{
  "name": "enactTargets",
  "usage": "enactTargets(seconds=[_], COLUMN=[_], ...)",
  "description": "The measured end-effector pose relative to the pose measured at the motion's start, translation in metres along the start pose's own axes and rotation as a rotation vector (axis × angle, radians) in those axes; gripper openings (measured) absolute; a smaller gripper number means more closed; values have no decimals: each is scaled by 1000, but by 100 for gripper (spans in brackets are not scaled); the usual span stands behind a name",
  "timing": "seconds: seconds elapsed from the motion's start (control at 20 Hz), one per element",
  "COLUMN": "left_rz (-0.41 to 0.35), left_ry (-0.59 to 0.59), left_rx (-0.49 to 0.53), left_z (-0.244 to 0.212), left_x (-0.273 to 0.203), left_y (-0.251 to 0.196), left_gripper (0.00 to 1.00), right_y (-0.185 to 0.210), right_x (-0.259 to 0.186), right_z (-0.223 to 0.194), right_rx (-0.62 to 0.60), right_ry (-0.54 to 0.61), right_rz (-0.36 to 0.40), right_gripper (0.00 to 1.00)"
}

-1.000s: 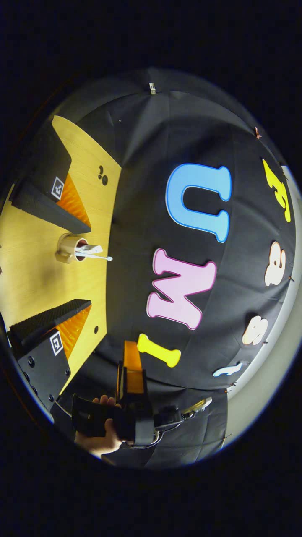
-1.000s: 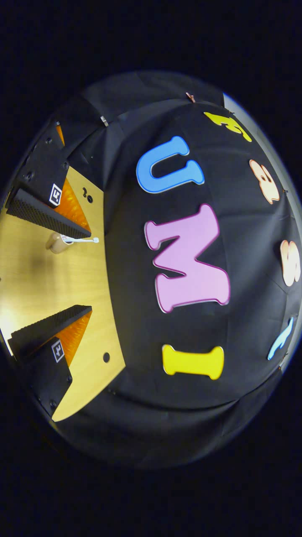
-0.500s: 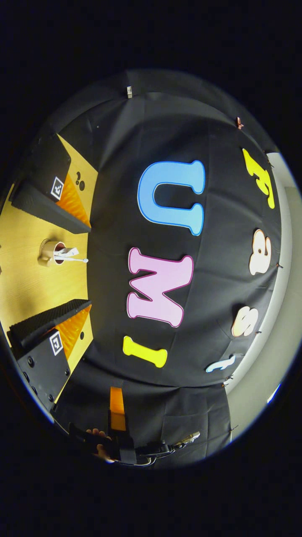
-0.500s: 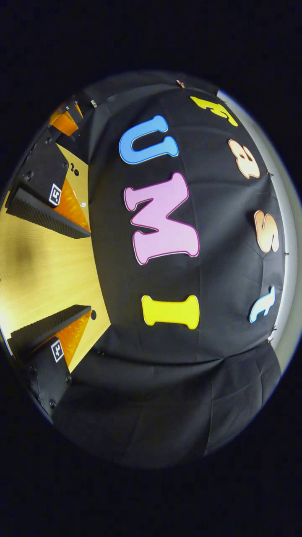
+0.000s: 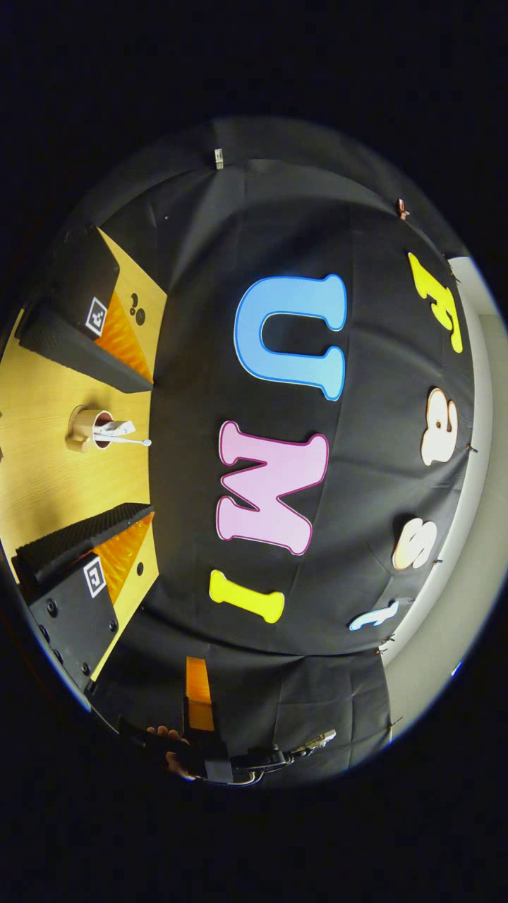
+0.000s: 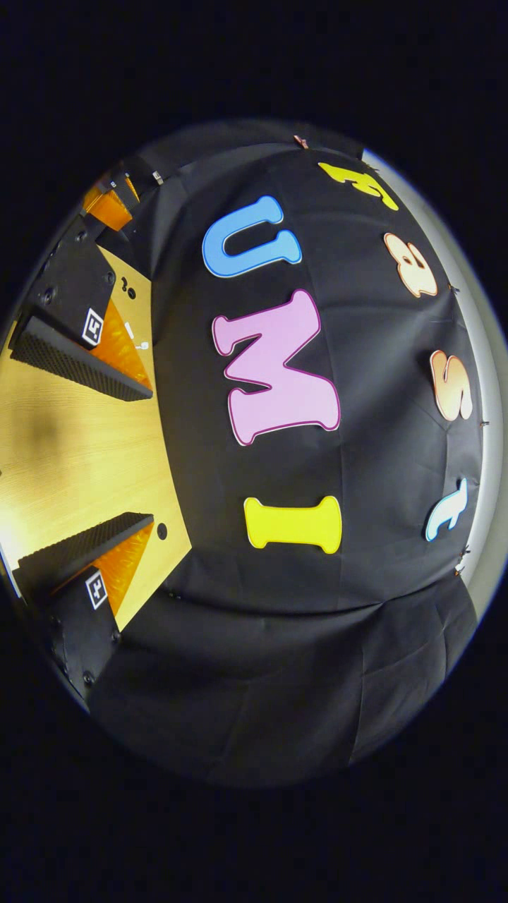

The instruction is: Put the toothbrush and toothpaste on the desktop into the cup, then pick up the cup and place it on the coaster on the desktop.

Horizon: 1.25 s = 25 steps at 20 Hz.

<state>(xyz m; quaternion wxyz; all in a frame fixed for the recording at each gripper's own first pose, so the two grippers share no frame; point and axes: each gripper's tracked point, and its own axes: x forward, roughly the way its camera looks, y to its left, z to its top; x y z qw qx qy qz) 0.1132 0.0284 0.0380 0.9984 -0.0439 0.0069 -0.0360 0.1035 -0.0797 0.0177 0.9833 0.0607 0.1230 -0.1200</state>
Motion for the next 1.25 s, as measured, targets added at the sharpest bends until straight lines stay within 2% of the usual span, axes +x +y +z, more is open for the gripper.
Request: enactTargets(seconds=[0.2,0.55,0.7,0.8,0.9,1.05,1.25], left_rz=[33,47,38,-4,-14,-10,8], left_ry=[-1,18,14,-13,-18,-6,15], left_rx=[29,59,47,17,17,25,10], left_z=[-3,-14,-17,-19,-24,-35,-48], left_x=[-7,-20,-27,-35,-43,-55,-60], left_y=[16,30,34,33,37,44,54], left_gripper=[98,98,98,98,97,97,98], right_y=[13,25,34,37,39,39,56], right_x=[4,11,16,17,18,27,32], right_z=[-9,-29,-37,-48,-58,-71,-84], right_rx=[-6,-6,-9,-18,-17,-49,-23], right_ry=[24,63,77,79,97,107,121], right_rz=[28,45,51,49,43,32,40], right_gripper=[98,98,98,98,98,98,98])
